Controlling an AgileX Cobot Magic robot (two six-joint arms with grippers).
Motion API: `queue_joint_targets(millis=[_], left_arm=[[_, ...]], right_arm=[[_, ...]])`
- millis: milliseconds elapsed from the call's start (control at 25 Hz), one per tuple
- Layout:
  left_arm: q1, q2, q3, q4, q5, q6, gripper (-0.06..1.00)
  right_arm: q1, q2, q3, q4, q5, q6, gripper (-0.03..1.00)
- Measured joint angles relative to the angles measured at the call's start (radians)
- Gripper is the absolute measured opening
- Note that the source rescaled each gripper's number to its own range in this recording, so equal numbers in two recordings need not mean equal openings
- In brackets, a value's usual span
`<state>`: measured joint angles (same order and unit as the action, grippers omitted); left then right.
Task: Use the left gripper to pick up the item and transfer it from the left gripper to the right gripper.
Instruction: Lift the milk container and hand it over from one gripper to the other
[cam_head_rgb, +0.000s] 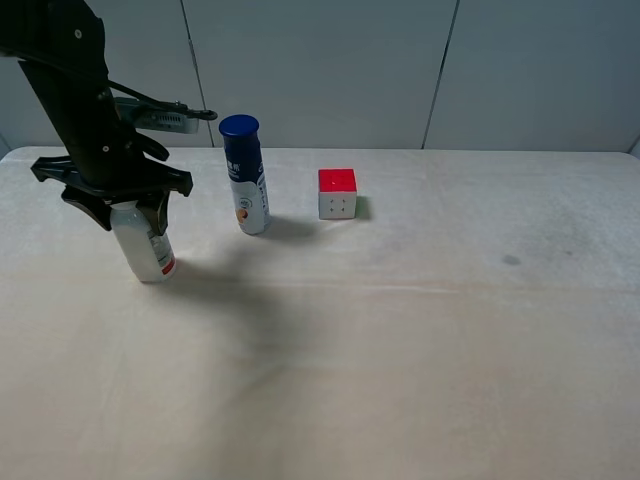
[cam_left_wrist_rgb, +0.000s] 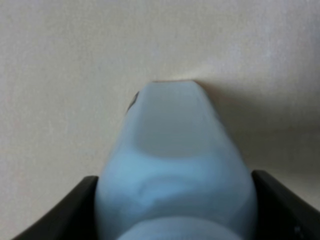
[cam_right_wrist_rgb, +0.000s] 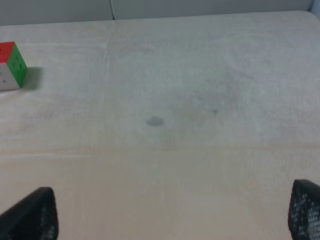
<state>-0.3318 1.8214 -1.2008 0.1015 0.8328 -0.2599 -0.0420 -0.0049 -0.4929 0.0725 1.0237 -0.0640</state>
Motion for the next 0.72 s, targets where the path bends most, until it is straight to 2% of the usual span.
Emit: queue_joint_targets(millis=[280,720], left_arm=[[0.0,0.0,0.0,0.001,0.005,0.0,0.03],[0.0,-0.109,-0.097,0.008,0.146,0.001,0.03]], right_arm=[[0.0,0.0,0.0,0.0,0.0,0.0,1.0],[0.0,0.0,0.0,0.003,0.001,0.0,1.0]])
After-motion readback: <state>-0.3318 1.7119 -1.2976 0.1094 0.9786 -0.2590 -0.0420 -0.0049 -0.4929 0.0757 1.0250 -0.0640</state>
